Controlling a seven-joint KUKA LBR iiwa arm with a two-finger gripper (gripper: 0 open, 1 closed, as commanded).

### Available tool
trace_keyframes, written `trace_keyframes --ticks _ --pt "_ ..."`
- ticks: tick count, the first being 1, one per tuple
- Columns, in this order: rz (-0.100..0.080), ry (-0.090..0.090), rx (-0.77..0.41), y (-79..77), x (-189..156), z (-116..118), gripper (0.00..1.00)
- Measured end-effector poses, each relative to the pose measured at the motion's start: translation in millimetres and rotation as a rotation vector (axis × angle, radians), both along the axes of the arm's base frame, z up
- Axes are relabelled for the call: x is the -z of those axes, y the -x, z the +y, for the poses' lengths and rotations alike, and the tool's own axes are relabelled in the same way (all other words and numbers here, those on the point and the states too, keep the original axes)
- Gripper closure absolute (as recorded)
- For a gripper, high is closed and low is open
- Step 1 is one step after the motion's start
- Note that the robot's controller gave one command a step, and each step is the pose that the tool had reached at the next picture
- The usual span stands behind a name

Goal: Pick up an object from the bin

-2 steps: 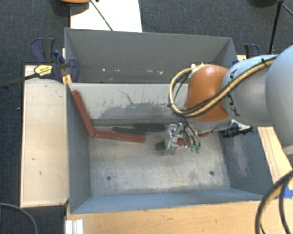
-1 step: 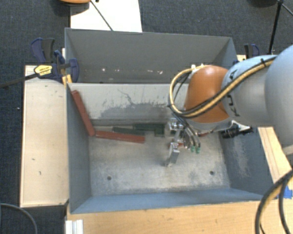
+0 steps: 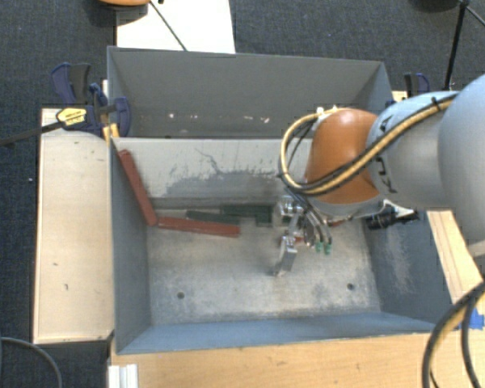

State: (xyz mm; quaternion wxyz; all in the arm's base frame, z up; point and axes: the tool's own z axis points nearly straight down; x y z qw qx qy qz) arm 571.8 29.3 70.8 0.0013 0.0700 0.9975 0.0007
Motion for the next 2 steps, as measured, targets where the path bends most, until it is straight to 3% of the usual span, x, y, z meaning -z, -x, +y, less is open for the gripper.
trace_keyframes --ticks 1,2 --pt "-0.002 0.002 -0.226 -13.8 -5.2 -101.1 1.00" --pt "-0.002 0.002 -0.225 -13.8 -5.2 -101.0 1.00"
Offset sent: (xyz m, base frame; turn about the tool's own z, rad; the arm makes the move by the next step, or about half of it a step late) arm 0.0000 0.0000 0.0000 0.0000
